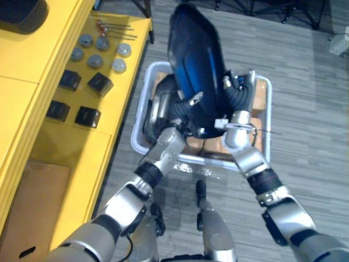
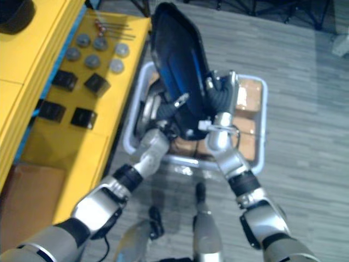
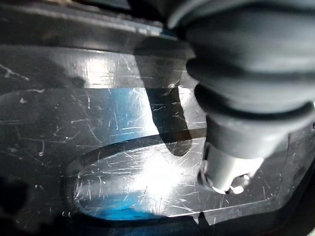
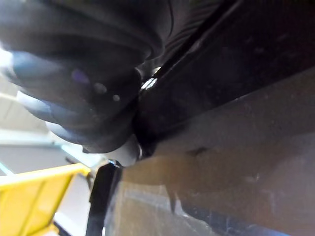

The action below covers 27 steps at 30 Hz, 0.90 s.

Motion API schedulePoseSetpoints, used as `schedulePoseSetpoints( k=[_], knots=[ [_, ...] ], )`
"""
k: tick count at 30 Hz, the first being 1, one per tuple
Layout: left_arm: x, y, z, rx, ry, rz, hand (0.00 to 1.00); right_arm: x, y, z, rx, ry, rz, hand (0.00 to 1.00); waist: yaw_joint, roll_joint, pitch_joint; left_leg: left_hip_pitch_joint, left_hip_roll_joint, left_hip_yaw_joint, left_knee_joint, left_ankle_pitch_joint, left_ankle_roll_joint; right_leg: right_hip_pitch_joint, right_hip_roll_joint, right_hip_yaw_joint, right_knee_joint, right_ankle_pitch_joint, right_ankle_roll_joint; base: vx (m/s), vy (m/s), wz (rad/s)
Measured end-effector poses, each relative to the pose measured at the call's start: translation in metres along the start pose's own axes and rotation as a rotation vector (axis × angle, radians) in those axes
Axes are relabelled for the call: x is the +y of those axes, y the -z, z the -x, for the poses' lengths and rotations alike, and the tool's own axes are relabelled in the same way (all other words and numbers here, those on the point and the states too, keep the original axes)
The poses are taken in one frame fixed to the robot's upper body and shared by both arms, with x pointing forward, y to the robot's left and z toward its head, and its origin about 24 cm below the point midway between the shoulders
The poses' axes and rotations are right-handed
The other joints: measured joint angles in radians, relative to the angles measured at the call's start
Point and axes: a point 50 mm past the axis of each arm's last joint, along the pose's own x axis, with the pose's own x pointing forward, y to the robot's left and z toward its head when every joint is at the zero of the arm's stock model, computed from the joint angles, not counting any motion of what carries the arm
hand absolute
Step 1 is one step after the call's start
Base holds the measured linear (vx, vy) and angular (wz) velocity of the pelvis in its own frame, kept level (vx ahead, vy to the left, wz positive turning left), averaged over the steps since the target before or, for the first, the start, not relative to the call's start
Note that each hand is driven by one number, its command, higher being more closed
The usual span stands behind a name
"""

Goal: Walk over and take plastic housings, then place them on the shelf

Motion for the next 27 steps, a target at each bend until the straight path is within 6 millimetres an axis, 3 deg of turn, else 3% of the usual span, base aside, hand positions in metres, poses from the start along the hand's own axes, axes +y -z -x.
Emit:
schedulePoseSetpoints(
  k=[3,4,8,12,17,20,23,27],
  knots=[
    [0.0,0.0,0.0,-0.008,0.002,-0.005,1.0,0.0,0.0,0.0,-0.002,0.0,-0.001,1.0,-0.001,-0.003,0.001,0.0,0.0,0.0,0.0,0.0,0.0,0.001,0.0,0.001,-0.001,0.0,0.0,0.0,0.0,0.0],
    [0.0,-0.001,0.0,-0.015,0.003,-0.015,1.0,0.0,0.0,0.0,-0.003,0.0,-0.001,0.0,-0.002,-0.003,0.001,0.0,0.0,0.0,0.0,0.0,0.0,0.001,0.0,0.001,-0.001,0.0,0.0,0.0,0.0,0.0],
    [0.003,0.0,0.004,-0.049,-0.004,-0.091,1.0,-0.001,0.004,0.005,0.015,-0.005,0.004,0.0,-0.002,-0.003,0.001,0.015,-0.001,0.001,-0.006,0.0,0.0,0.016,0.001,0.0,-0.011,0.0,0.0,0.0,0.0,0.0],
    [0.01,-0.012,0.008,-0.154,-0.045,-0.326,1.0,-0.001,0.017,0.017,0.092,-0.032,0.027,0.0,-0.005,-0.011,-0.003,0.021,0.0,0.0,-0.009,0.0,-0.001,0.026,0.001,-0.003,-0.019,0.0,0.0,0.0,0.0,0.0],
    [0.019,-0.015,0.02,-0.266,-0.126,-0.631,1.0,0.002,0.04,0.05,0.221,-0.102,0.066,0.0,0.002,-0.015,-0.009,0.059,-0.001,-0.001,-0.027,0.002,-0.003,0.063,0.003,-0.007,-0.03,0.0,0.0,0.01,0.002,0.01],
    [0.027,-0.017,0.03,-0.346,-0.186,-0.779,1.0,0.004,0.052,0.073,0.307,-0.159,0.051,0.0,0.006,-0.033,-0.035,0.061,-0.001,-0.001,-0.028,0.002,-0.003,0.064,0.004,-0.008,-0.03,0.0,0.0,0.0,0.0,0.0],
    [0.037,-0.008,0.045,-0.364,-0.248,-0.847,1.0,0.005,0.061,0.097,0.372,-0.198,0.052,0.0,0.008,-0.038,-0.085,0.068,0.001,-0.003,-0.03,0.002,-0.003,0.073,0.004,-0.012,-0.03,-0.001,-0.001,0.01,0.002,0.02],
    [0.055,0.022,0.068,-0.304,-0.339,-0.945,1.0,-0.003,0.072,0.129,0.452,-0.225,0.057,0.0,0.032,-0.038,-0.17,0.105,0.003,-0.019,-0.045,0.002,-0.003,0.116,0.007,-0.034,-0.031,-0.013,-0.011,0.01,-0.005,0.12]
  ],
)
